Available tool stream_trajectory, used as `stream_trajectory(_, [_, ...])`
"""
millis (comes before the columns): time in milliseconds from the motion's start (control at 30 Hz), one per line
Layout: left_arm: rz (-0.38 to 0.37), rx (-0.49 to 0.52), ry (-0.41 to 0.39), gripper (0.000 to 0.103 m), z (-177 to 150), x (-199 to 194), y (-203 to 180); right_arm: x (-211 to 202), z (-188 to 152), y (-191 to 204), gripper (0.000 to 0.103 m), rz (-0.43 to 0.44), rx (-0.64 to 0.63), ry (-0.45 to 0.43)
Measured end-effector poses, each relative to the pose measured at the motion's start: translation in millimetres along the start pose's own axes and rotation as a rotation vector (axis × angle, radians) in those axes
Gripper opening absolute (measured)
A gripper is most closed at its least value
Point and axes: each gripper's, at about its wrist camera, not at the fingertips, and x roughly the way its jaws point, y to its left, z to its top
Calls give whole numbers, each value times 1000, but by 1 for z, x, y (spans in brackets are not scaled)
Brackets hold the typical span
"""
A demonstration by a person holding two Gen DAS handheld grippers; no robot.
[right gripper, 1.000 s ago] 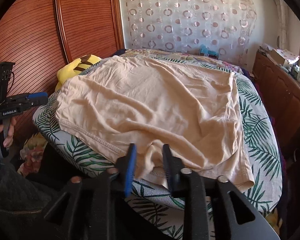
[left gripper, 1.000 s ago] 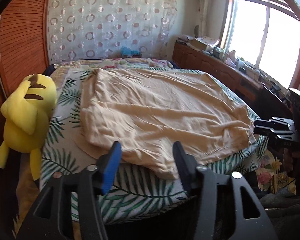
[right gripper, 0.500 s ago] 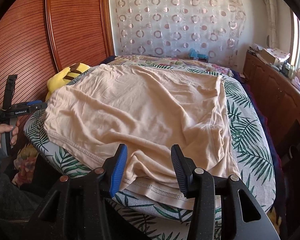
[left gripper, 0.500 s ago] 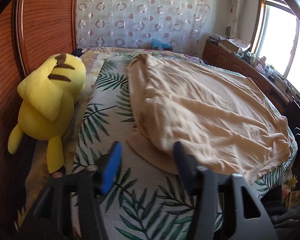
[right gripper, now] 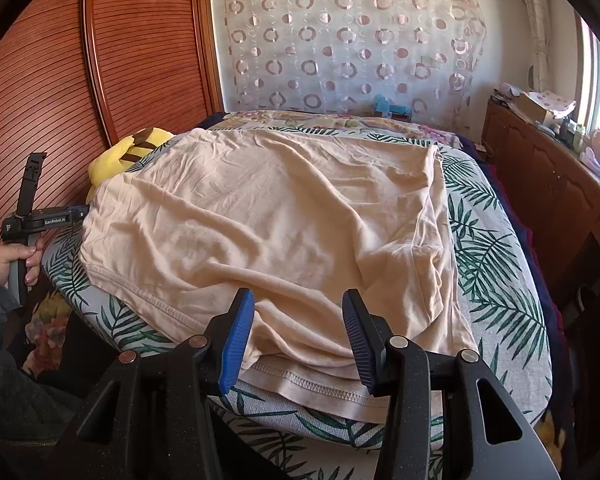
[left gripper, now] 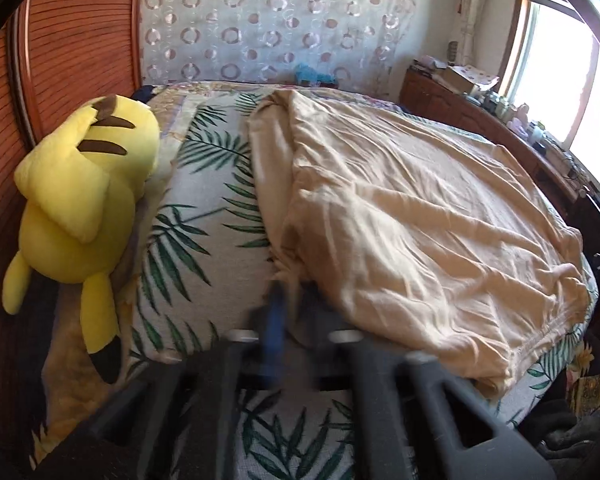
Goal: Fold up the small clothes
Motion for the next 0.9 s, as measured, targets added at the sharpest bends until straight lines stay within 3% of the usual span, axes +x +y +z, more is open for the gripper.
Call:
stream_trajectory(233, [79,-19,-110,3,-14,-65,-1,2,-2,-9,48,-8,21,7])
stream_trajectory(333, [87,-29,-95,3,-20,-79,0,1,-3,-9,48,0,26,3])
stream_trajectory(500, [112,-8,-73,3,-19,-68,-3,0,-1,-7,48,5,18,-5])
stream_trajectory(567, [93,-23,-73,19,-15,-63,-2,-1,-1,-7,48,4,15,-9])
stream_trajectory(633, [57,-31,-83,52,-11,-60,-2,-2,-2,-8,48,1,12,-9])
stream_trajectory(700, [41,-34,-73,69,-6,-50,-3,-1,-3,-9,48,-2,9,-4])
stream_trajectory(733, [36,-35,-68,74,-4,-46,-4,-1,-3,-10,48,-4,9,-2])
stream_trajectory(900, [40,-27,-22,75,7,-19,-8,5,-3,-17,50,-19,15,11])
